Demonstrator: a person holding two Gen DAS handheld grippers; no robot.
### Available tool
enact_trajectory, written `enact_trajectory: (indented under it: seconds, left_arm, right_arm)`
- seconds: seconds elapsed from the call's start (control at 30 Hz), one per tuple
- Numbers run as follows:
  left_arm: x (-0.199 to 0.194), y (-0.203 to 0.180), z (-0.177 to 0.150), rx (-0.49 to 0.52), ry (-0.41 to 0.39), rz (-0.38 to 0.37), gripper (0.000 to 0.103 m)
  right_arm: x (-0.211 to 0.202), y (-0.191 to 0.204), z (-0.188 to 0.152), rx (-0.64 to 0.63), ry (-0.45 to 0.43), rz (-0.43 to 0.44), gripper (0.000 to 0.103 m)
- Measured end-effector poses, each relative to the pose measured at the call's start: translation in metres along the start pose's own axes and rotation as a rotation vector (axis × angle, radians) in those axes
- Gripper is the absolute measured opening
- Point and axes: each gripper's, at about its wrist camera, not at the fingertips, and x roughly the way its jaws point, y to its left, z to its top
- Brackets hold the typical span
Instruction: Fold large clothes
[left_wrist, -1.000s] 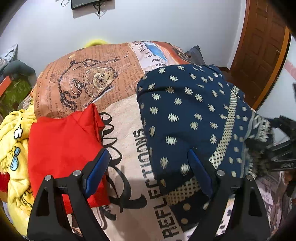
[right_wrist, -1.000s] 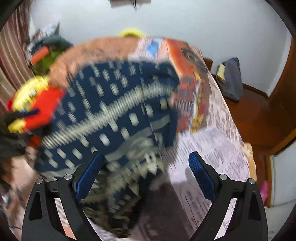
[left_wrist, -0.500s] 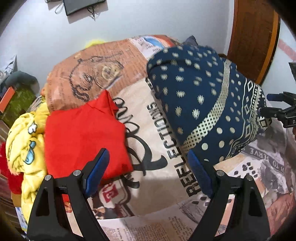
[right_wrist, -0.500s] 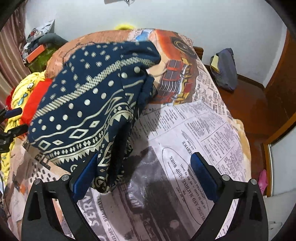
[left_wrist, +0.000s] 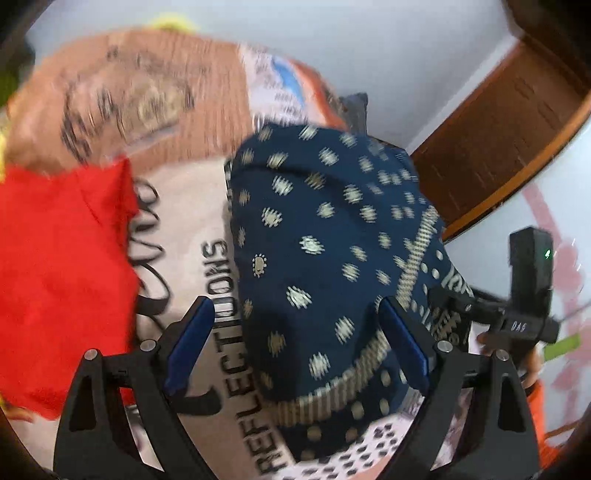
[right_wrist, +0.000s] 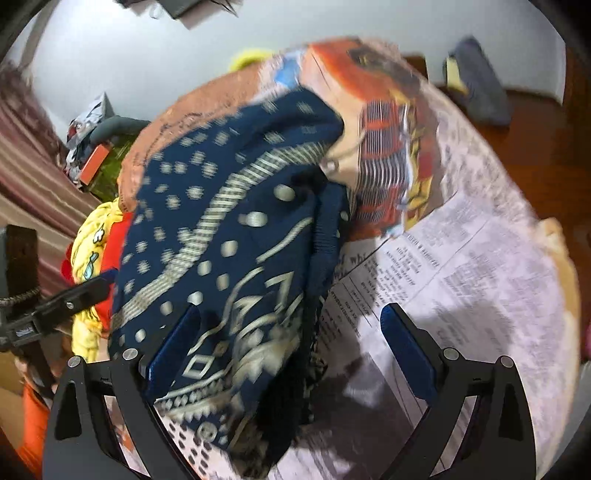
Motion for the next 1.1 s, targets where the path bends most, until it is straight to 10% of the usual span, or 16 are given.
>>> enact_trajectory:
  seconds: [0.27, 0.67, 0.97, 1.1]
  left_arm:
    - [0.045, 0.03, 0.011, -0.184, 0.078, -0.206, 0.094]
    - [0.06, 0.023, 0.025, -0.205, 0.068, -0.243, 0.089]
    - [0.035, 0.001, 0.023, -0.137, 0.038, -0.224, 0.053]
    - [0.005, -0.015, 0.025, -0.079, -0.007, -0.211, 0.049]
  right_arm:
    - [0.031, -0.012, 0.013, 0.057, 0.048, 0.159, 0.099]
    - [0.043, 0.017, 0.022, 0.071, 0.05, 0.2, 0.096]
    - [0.03, 0.043, 0.024, 0.048, 0.027, 0.222, 0.037]
    - [0.021, 0.065, 0.029, -0.007, 0.014, 0.196, 0.035]
